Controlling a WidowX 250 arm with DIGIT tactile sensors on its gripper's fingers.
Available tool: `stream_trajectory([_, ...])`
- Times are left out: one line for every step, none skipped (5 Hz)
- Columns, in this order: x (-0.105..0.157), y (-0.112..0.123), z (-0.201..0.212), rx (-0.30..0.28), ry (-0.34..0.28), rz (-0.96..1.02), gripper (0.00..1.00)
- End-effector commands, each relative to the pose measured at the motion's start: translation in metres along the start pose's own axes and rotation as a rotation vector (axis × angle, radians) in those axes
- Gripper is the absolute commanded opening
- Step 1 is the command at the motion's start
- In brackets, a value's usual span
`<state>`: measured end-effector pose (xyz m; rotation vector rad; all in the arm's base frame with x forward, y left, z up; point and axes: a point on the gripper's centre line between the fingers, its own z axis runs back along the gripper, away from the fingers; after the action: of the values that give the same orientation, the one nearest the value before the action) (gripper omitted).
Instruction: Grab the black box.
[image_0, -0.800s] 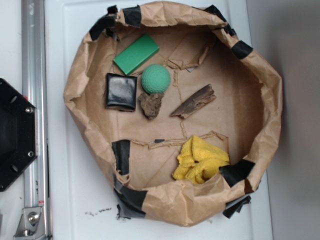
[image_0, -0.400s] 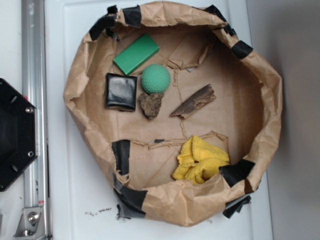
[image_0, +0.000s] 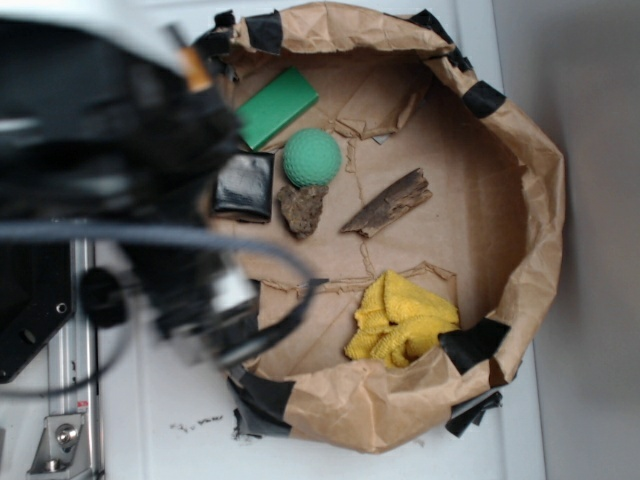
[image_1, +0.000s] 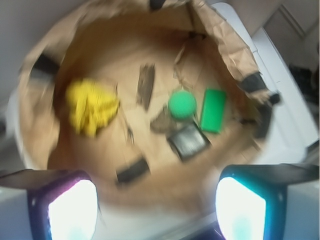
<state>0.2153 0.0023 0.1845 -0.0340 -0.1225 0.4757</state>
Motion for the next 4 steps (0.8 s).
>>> stream_trajectory([0.038, -0.005, -0.075, 0.027, -0.011, 0.010, 1.00])
stream_trajectory([0.017, -0.002, -0.100, 0.115, 0.001, -0.255, 1.00])
stream_trajectory([0.001, 0.016, -0.109, 0.154, 0.042, -0.380, 1.00])
stream_trajectory([-0.005, 0.021, -0.107, 0.177, 0.045, -0.447, 1.00])
